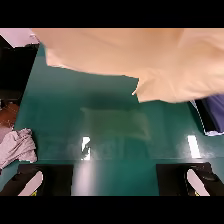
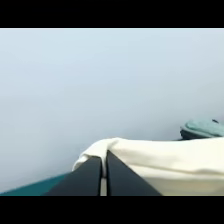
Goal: Fold the shirts.
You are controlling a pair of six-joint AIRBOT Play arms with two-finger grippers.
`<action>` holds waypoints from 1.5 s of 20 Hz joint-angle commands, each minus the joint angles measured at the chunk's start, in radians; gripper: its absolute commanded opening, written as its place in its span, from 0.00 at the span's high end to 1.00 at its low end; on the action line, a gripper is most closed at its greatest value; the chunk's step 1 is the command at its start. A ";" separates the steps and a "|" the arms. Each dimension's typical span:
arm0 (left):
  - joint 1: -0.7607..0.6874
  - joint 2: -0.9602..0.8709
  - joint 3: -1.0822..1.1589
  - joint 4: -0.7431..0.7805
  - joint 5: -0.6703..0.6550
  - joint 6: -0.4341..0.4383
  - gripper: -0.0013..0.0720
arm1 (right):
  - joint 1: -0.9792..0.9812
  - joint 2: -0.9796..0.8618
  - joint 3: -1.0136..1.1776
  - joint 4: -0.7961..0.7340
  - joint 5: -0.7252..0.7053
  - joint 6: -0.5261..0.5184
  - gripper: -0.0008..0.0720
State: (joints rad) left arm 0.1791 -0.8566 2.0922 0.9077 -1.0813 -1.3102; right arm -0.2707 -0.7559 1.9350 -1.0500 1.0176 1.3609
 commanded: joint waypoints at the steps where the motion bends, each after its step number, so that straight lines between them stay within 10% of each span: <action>1: 0.000 0.103 0.045 0.005 0.040 -0.015 0.95 | 0.000 0.018 0.174 -0.110 0.090 0.024 0.97; 11: 0.000 -0.027 -0.467 0.080 -0.278 -0.105 0.95 | 0.001 -0.284 -0.054 -0.175 0.527 0.089 0.97; 15: 0.000 -0.196 -0.753 0.080 -0.209 -0.085 0.95 | 0.003 -0.483 -0.254 -0.173 0.550 0.089 0.97; 30: -0.020 -0.637 -0.790 -0.297 0.573 0.313 0.95 | 0.151 -0.833 -0.420 -0.173 -0.358 0.098 0.97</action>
State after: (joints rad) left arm 0.1711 -1.4761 1.2869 0.6601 -0.6399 -1.0801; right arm -0.1394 -1.5707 1.5177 -1.2194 0.8604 1.4555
